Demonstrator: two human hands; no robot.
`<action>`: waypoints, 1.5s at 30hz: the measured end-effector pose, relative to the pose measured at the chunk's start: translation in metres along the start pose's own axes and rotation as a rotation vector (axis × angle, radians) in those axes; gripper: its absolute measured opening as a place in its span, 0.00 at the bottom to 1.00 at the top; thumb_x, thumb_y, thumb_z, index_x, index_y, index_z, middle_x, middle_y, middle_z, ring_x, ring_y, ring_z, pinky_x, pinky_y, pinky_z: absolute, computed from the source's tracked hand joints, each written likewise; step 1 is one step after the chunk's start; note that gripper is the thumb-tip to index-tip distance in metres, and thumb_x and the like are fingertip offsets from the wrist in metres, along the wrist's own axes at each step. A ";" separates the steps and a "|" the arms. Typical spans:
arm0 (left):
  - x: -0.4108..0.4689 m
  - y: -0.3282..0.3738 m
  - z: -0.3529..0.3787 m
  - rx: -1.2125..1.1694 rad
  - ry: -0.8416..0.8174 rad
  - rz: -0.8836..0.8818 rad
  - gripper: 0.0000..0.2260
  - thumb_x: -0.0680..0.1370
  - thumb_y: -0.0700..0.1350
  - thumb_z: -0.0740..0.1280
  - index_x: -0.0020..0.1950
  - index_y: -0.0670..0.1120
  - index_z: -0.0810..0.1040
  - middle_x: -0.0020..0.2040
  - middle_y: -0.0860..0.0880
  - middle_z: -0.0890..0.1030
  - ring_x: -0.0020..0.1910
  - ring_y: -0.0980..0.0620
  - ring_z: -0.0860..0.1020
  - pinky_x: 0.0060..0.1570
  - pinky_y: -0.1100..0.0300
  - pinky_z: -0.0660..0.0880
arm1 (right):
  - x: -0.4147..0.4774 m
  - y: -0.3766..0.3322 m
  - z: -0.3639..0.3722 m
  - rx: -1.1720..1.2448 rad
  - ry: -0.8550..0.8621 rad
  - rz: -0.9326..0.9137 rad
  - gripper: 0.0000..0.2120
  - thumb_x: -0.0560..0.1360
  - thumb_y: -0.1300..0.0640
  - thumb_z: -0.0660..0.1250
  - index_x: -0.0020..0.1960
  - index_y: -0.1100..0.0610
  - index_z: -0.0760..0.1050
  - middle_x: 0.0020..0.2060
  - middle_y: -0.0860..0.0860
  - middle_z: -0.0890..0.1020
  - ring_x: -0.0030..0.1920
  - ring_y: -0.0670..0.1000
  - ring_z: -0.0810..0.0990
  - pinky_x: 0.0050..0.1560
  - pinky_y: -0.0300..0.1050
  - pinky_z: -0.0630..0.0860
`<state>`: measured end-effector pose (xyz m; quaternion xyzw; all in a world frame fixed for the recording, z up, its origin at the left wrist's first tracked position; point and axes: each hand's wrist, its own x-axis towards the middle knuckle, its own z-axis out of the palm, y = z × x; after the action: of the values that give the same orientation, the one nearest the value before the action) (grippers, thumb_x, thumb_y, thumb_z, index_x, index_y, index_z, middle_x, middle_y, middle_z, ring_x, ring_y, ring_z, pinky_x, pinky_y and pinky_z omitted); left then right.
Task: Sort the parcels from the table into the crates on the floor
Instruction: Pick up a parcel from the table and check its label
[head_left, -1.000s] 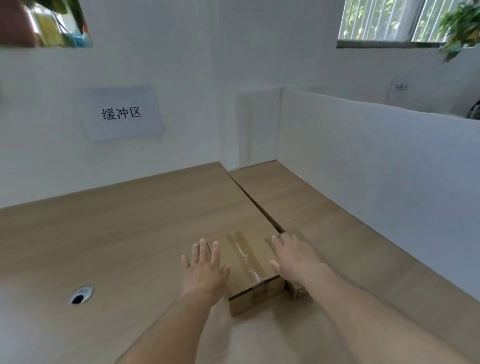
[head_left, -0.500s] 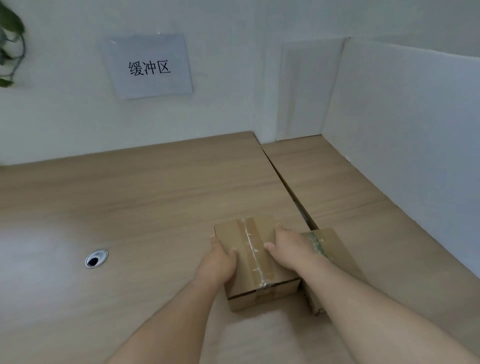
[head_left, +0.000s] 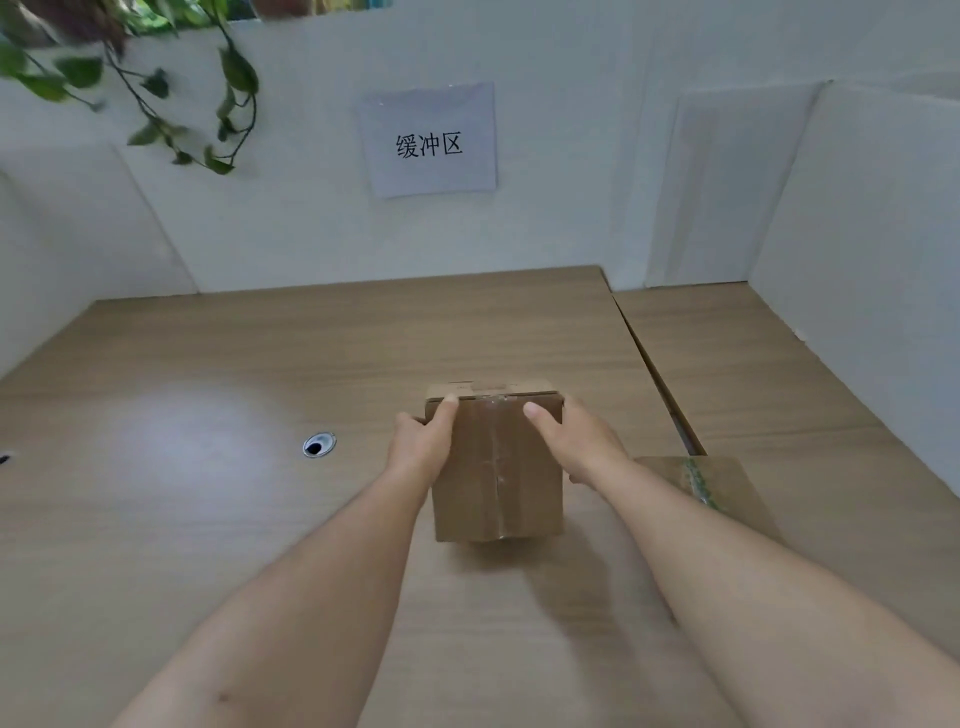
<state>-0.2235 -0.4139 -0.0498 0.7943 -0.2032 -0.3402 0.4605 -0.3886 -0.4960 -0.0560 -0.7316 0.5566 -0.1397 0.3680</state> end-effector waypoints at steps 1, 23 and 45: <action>-0.006 0.000 -0.008 0.004 0.022 0.000 0.30 0.75 0.66 0.61 0.65 0.44 0.66 0.60 0.45 0.75 0.59 0.43 0.74 0.62 0.45 0.72 | -0.005 -0.007 0.001 0.022 -0.004 -0.010 0.30 0.75 0.32 0.53 0.69 0.50 0.65 0.60 0.51 0.77 0.58 0.57 0.76 0.57 0.57 0.76; -0.107 -0.083 -0.072 -0.014 -0.027 -0.053 0.13 0.78 0.49 0.62 0.61 0.50 0.68 0.54 0.46 0.79 0.53 0.47 0.78 0.55 0.45 0.78 | -0.085 0.002 0.020 0.156 -0.417 -0.007 0.12 0.75 0.42 0.64 0.52 0.49 0.71 0.50 0.53 0.79 0.44 0.54 0.82 0.39 0.48 0.81; -0.143 -0.169 -0.095 0.125 -0.024 -0.112 0.30 0.73 0.35 0.65 0.72 0.52 0.63 0.57 0.49 0.79 0.57 0.47 0.77 0.50 0.55 0.77 | -0.125 0.020 0.107 -0.106 -0.535 -0.181 0.39 0.72 0.58 0.70 0.76 0.41 0.56 0.69 0.46 0.70 0.53 0.48 0.72 0.40 0.35 0.70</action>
<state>-0.2511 -0.1837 -0.1136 0.8275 -0.1849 -0.3617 0.3876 -0.3796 -0.3428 -0.1176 -0.8075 0.3785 0.0552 0.4490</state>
